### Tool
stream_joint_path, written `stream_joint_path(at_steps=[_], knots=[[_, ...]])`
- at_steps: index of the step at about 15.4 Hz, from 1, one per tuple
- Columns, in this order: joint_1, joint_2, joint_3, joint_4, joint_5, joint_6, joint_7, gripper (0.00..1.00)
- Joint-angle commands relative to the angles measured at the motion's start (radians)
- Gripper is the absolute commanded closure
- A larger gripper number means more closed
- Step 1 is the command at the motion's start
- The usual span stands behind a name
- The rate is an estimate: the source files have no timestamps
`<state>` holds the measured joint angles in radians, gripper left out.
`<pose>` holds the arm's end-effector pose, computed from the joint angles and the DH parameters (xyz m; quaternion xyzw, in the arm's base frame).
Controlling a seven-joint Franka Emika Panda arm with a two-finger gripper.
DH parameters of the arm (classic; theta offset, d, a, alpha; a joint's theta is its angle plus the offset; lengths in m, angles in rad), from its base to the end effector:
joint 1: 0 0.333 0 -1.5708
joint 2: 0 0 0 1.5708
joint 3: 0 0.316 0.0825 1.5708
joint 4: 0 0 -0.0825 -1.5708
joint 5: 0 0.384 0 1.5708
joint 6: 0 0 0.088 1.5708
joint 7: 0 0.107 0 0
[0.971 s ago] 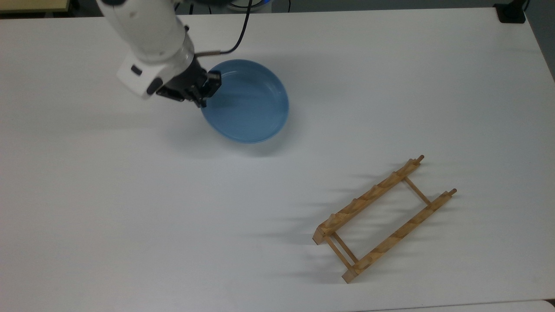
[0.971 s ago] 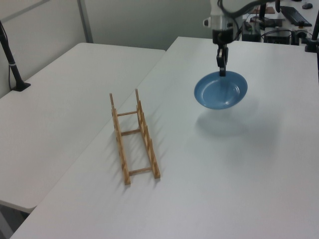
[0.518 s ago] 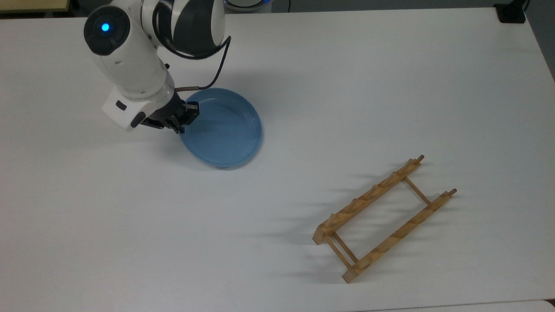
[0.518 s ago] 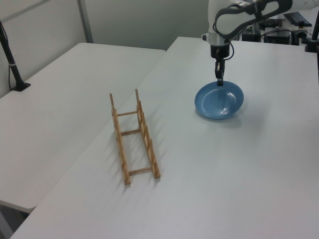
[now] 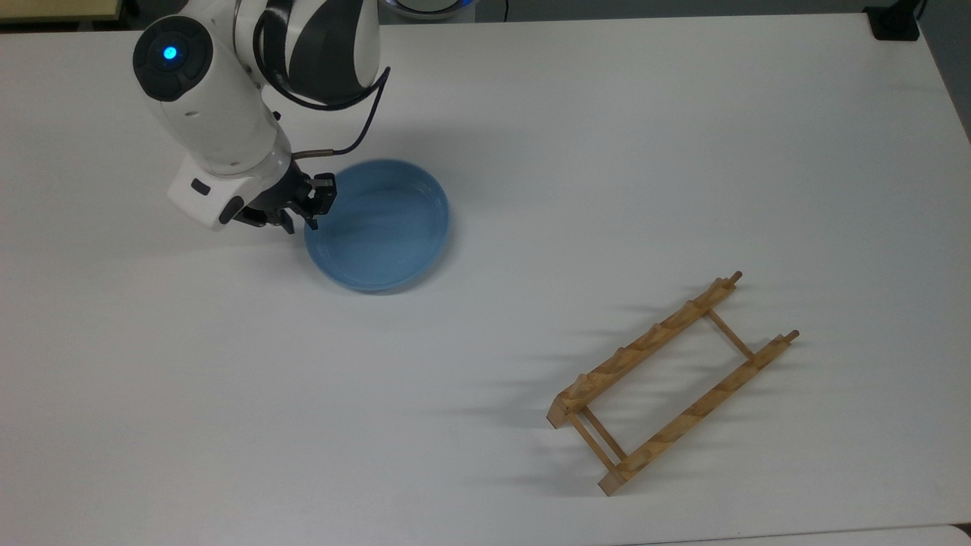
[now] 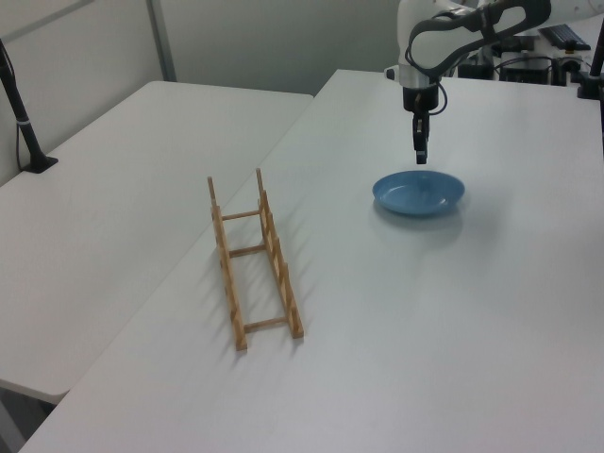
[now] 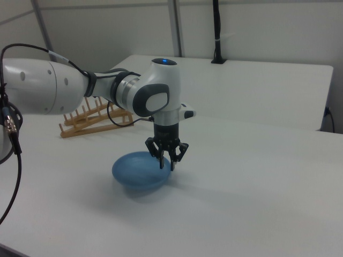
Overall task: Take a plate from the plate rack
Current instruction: 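Open the gripper to release the plate rim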
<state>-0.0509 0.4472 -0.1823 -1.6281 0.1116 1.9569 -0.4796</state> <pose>0.6485 -0.1326 0.3562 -0.9928 -0.1056 0.0477 0.0293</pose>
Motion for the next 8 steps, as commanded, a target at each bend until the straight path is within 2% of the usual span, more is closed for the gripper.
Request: stream_joint_path(at_steps=[1,5,8], knots=[[0.016,-0.041,-0.012,-0.023,-0.015,0.007,0.099,0.00],[0.034,-0.149,-0.012,-0.021,-0.067,-0.045,0.240,0.00],[0.100,-0.241,-0.012,-0.019,-0.128,-0.166,0.330,0.00]])
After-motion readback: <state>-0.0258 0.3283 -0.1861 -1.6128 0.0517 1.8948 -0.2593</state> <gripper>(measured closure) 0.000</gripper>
